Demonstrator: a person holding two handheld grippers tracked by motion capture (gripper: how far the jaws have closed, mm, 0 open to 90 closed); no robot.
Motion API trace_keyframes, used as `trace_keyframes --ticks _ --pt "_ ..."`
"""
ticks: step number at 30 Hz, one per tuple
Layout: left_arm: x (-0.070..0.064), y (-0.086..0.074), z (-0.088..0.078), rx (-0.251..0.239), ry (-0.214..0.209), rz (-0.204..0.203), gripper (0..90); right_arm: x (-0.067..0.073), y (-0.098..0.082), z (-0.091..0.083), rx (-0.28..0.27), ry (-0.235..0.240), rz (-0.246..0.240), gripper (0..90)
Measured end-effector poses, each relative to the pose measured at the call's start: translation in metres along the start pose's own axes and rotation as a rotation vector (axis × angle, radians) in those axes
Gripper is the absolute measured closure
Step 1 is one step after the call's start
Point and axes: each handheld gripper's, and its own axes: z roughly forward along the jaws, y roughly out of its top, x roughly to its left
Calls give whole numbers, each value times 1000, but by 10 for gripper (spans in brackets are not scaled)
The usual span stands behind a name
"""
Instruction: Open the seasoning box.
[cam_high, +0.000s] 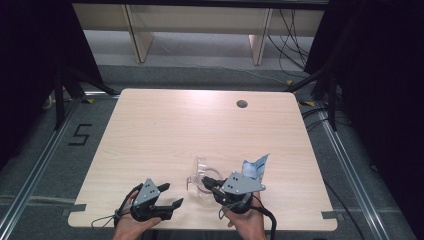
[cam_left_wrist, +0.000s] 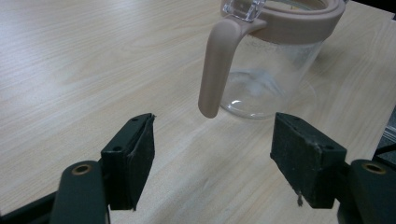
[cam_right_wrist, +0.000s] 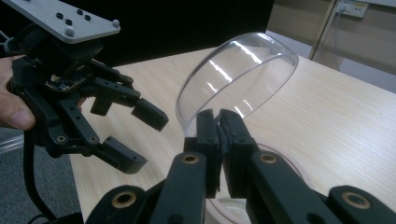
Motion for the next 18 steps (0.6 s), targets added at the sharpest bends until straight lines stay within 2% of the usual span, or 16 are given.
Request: trace_keyframes --ticks 2,3,4,8,9,10,14,16,18 --pt "0 0 0 0 -3 -3 300 1 1 1 0 2 -13 872" --pt "-2 -1 2 -14 -10 -25 300 1 1 2 -8 3 -13 872" --pt "-1 -1 2 -11 -15 -12 299 2 2 2 -9 3 -8 872" --pt "-2 -1 2 -7 -18 -14 299 3 3 3 -3 11 -11 870" --pt "0 0 2 -7 -21 12 299 5 3 3 8 19 3 870" --pt "0 0 2 -7 -21 12 299 3 3 4 -1 13 -15 869" --pt "0 0 2 -6 -23 14 298 3 3 4 -6 17 -13 865" --pt "-1 -1 2 -3 -19 -5 298 3 3 5 -10 25 -8 864" --pt "-1 -1 2 -3 -20 -6 298 3 3 6 -12 24 -10 864"
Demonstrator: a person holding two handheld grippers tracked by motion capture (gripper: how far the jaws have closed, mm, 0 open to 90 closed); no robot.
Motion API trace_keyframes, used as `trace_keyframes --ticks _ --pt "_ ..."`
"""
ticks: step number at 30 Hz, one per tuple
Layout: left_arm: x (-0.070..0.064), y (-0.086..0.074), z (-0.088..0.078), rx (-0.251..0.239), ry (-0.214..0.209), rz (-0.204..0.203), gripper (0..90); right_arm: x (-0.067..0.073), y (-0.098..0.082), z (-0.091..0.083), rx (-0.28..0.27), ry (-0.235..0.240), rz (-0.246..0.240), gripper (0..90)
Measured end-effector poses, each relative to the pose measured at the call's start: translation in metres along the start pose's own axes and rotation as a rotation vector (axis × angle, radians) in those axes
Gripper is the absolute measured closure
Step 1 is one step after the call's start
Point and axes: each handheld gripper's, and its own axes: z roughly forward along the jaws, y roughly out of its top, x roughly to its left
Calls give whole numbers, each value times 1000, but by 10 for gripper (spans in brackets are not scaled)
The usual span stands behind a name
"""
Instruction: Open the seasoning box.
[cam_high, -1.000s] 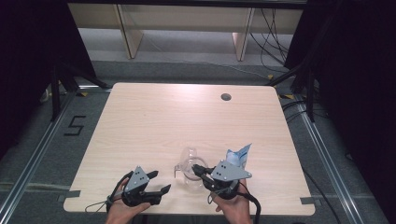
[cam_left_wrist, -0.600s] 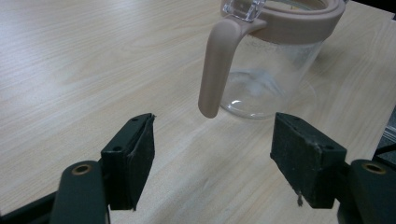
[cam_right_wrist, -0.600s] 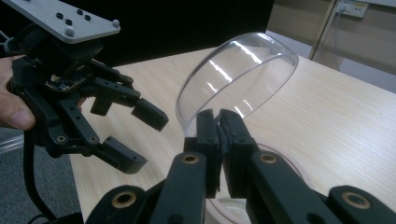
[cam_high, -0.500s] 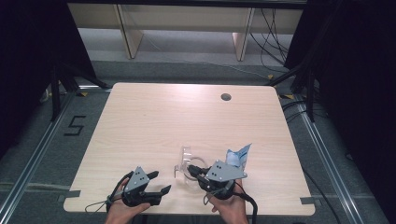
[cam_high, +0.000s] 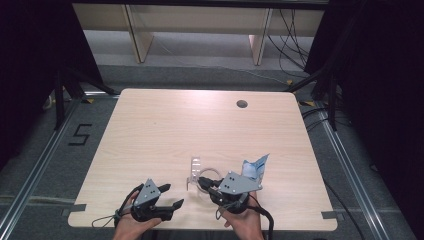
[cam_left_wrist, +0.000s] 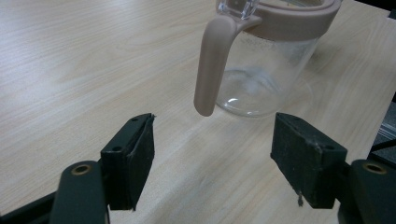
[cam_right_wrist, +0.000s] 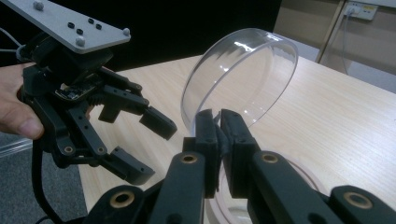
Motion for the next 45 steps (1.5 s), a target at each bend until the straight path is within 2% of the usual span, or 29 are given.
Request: trace_keyframes --ticks 1,6,8,10,13,16,18,19,20,22,23,25,26,27,29,31,34,35,36,37,38,39,42,43,44,45 --pt "0 0 0 -1 1 3 298 2 0 3 -12 17 1 864" --pt "1 0 0 -2 1 7 298 3 1 3 5 10 -6 861" --pt "0 0 0 0 -3 3 298 4 1 2 11 4 15 860" --pt "0 0 -1 6 2 4 298 3 1 3 7 12 -6 858" --pt "1 0 0 5 -2 15 297 4 1 1 5 10 -5 845" --pt "0 0 -1 0 1 5 295 4 1 -2 6 12 -4 825" --pt "0 0 -1 -2 -1 4 293 3 -1 -9 -8 18 -4 781" --pt "0 0 -1 -1 -3 3 292 2 -1 -13 -7 19 -20 767" --pt "0 0 -1 4 -1 2 292 2 -3 -16 -6 22 -8 753" --pt "0 0 -1 2 -3 4 292 0 -6 -24 -13 23 -19 713" --pt "0 0 -1 2 -3 4 292 0 -8 -27 -26 38 -2 697" --pt "0 0 -1 0 -2 0 292 -3 -12 -37 -22 28 -34 651" --pt "0 0 -1 0 -2 0 292 -3 -12 -37 -22 28 -34 651" --pt "1 0 -1 2 -2 11 292 -3 -15 -42 -18 37 -4 634" --pt "1 0 0 1 -1 8 292 -7 -21 -53 -29 41 -18 605" --pt "0 0 -1 11 5 10 292 -11 -30 -70 -30 36 19 566" --pt "1 0 0 8 -2 16 292 -14 -38 -83 -36 50 41 542" --pt "1 0 0 8 -2 16 292 -17 -40 -88 -36 28 16 530" --pt "-1 -1 0 7 4 -6 292 -17 -40 -88 -36 28 16 530" --pt "1 0 0 15 12 9 292 -20 -46 -96 -32 32 31 502" --pt "0 -1 0 15 11 2 292 -23 -48 -98 -40 22 5 492" --pt "1 0 0 15 8 22 292 -23 -51 -101 -39 36 48 486" --pt "1 0 0 15 8 21 292 -27 -55 -108 -38 24 47 474" --pt "1 0 0 14 7 20 292 -31 -57 -111 -28 8 28 474" --pt "1 0 0 15 7 21 292 -36 -61 -115 -27 -11 30 467" --pt "1 -1 0 16 9 10 292 -39 -63 -116 -44 0 34 460"
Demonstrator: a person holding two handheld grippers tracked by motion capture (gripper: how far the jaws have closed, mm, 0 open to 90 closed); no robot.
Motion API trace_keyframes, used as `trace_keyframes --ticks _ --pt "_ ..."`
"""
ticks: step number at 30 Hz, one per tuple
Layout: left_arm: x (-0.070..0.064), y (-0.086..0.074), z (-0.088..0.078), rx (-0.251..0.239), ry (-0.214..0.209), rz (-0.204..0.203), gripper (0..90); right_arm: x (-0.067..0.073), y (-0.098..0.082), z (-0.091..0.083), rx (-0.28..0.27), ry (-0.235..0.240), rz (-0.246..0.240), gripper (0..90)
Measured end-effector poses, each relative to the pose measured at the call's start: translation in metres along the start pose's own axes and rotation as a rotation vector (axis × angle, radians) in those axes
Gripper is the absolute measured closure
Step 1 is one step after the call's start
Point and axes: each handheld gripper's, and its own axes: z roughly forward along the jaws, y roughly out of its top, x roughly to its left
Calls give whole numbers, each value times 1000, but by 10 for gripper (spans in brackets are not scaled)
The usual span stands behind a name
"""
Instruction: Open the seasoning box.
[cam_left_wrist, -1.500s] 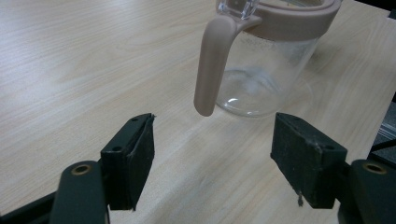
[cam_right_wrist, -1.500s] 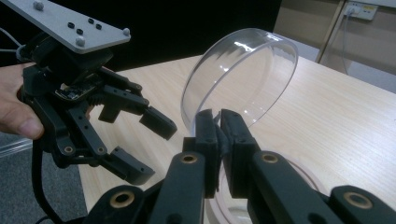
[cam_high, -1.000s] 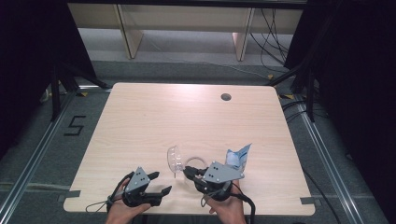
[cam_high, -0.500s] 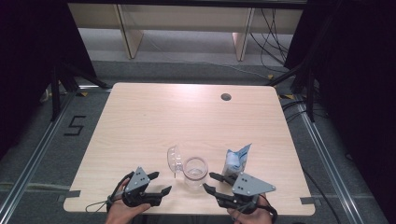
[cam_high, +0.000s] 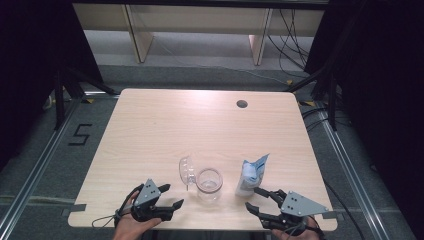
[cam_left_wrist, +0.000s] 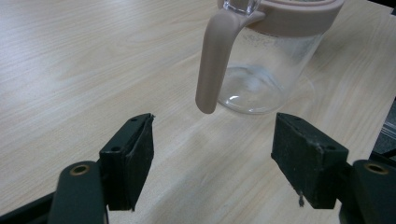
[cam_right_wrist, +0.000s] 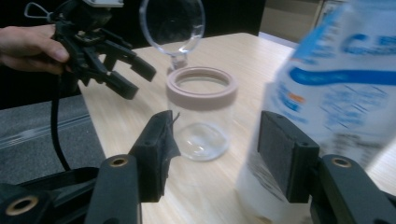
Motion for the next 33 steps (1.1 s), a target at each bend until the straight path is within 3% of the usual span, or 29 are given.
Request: trace_keyframes --ticks 1,3,4,5,7,10,11,13,16,18,19,20,23,24,25,29,31,32,33 --pt "0 0 0 0 0 0 292 -3 -1 -4 4 -38 -9 451" --pt "0 0 0 -1 2 -4 292 -6 -3 -5 5 -11 -2 443" --pt "-1 0 0 -3 0 -9 292 -8 -4 -8 15 -35 15 433" --pt "1 0 0 -4 -1 11 292 -12 -7 -11 26 -50 15 419" --pt "1 0 0 -2 -1 11 292 -18 -11 -13 26 -55 25 390" --pt "0 0 1 -4 -3 -7 292 -22 -13 -14 39 -72 16 364" --pt "-1 0 1 -3 -5 -13 292 -23 -15 -15 51 -80 44 339" --pt "1 0 0 -2 -7 13 292 -30 -19 -14 62 -63 36 315" --pt "0 0 0 3 4 -1 292 -32 -21 -14 77 -71 66 274" --pt "0 0 1 -3 -5 -8 292 -44 -25 -12 61 -70 12 233" --pt "0 0 1 -1 -7 1 293 -46 -27 -11 59 -56 32 229" --pt "1 0 1 -1 -8 20 293 -49 -27 -11 66 -60 18 216" --pt "0 0 1 -7 -7 4 293 -54 -31 -8 77 -41 59 199" --pt "0 0 2 -6 -6 -2 293 -56 -32 -6 63 -49 38 198" --pt "0 0 2 -9 -9 3 293 -56 -33 -5 71 -50 61 191" --pt "-1 0 2 -9 -7 -2 293 -62 -35 -1 64 -39 58 171" --pt "0 0 2 -8 -9 3 293 -67 -36 3 50 -27 47 170" --pt "0 0 2 -6 -9 12 293 -70 -36 4 53 -22 8 169" --pt "0 0 2 -9 -10 7 293 -71 -36 5 46 -14 20 165"
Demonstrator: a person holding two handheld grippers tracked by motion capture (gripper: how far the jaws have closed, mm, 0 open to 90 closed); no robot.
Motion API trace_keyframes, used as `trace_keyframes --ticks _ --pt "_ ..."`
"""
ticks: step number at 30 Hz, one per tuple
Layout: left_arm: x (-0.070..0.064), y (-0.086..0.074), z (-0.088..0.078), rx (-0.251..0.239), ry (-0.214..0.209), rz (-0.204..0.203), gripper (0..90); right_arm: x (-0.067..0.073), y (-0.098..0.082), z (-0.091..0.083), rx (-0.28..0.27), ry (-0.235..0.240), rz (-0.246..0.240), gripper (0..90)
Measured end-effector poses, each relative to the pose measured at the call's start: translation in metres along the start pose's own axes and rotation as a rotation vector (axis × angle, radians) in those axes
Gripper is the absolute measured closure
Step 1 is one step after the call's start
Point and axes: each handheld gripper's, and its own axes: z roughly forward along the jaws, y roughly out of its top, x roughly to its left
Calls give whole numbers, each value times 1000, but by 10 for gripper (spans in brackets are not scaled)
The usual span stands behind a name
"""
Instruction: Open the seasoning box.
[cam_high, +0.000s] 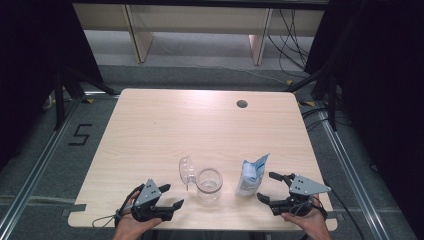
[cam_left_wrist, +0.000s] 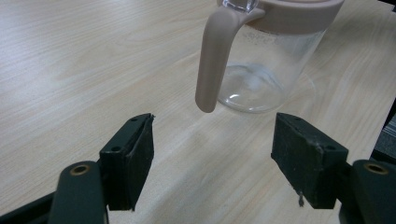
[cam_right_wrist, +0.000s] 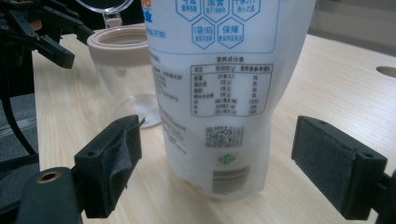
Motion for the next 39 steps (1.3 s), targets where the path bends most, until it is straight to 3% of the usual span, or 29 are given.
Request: trace_keyframes --ticks 3,6,8,9,11,12,14,19,25,28,29,31,32,34,35,39 --pt "1 0 0 5 2 12 293 -3 0 3 -2 3 -17 166" --pt "0 0 0 0 -1 -5 293 -7 0 7 -16 34 -30 158" --pt "0 0 0 0 -3 -1 293 -8 1 9 -33 27 -40 159" --pt "0 0 0 0 -3 -1 293 -9 1 9 -22 47 -41 159" --pt "1 0 0 4 -1 9 293 -8 1 10 -20 33 -30 158" --pt "0 0 0 5 -3 6 293 -11 1 13 -9 49 -45 158" --pt "1 0 0 5 -1 11 293 -10 1 15 -9 57 -27 160" --pt "0 0 0 3 -2 -4 293 -12 2 21 -8 76 -54 161" --pt "-1 0 0 13 3 0 293 -11 1 29 -23 92 -22 157" --pt "-1 0 0 13 3 -2 293 -13 1 34 -22 105 -44 163" --pt "-2 0 0 12 2 -16 293 -13 0 36 -36 103 -30 163" --pt "-1 0 0 15 0 13 293 -16 0 38 -24 118 -46 163" --pt "-1 0 0 15 0 12 293 -15 0 39 -15 120 -24 163" --pt "-1 0 0 15 0 12 293 -17 0 43 -18 134 -50 173" --pt "-2 0 0 17 4 -5 293 -15 0 43 -8 137 -25 177" --pt "-2 0 0 11 -4 -15 294 -18 0 47 -27 151 -38 187"
